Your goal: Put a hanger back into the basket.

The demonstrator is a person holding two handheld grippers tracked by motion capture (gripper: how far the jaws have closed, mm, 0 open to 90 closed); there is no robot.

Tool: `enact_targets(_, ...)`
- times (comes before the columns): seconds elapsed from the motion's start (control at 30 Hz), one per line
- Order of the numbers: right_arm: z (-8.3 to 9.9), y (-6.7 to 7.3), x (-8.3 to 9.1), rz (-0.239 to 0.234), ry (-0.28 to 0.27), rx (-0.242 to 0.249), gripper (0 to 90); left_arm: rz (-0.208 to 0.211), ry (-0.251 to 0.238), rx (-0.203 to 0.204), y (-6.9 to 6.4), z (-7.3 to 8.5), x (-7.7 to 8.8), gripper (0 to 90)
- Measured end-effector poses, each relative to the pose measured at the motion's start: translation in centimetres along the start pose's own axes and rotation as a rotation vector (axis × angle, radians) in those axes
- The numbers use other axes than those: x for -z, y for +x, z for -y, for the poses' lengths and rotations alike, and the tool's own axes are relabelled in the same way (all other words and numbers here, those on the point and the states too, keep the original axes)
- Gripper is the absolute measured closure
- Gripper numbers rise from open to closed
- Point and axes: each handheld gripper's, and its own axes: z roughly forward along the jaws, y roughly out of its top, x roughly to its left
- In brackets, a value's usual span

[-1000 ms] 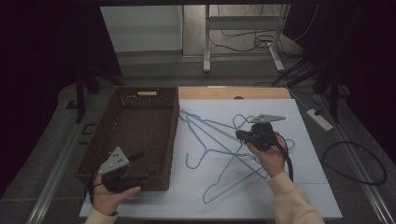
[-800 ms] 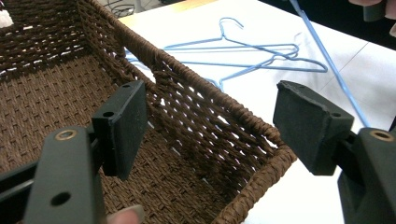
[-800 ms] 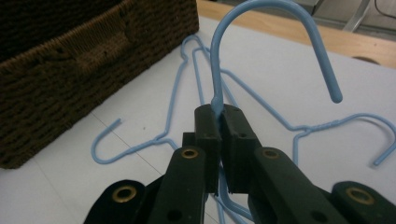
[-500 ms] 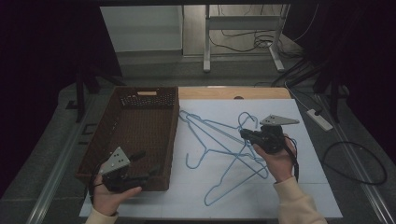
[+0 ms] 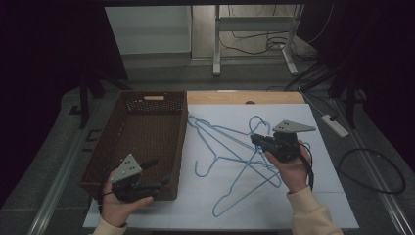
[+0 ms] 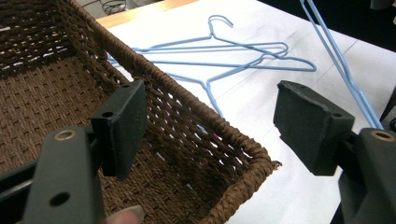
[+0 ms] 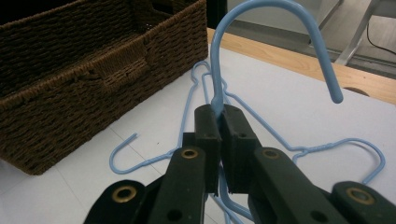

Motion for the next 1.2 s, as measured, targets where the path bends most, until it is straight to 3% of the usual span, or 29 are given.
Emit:
enact_targets(0.23,-0.1,0.1,-0.1,-0.004,-0.001,0.009,86.2,0.006,0.020,0.017,-0.2,-0.3,-0.5,27.2)
enact_targets(0.7,-0.7,1.0,-0.7,-0.015,-0.017,0.034,86.3,0.061,0.058,0.000,-2.6,-2.4,-2.4,27.1)
enact_targets(1.2,-0.6,1.8,-0.8,0.011,-0.028,0.059,86.2,0.138,0.118,-0.034,-5.4,-4.3,-6.2,28.0)
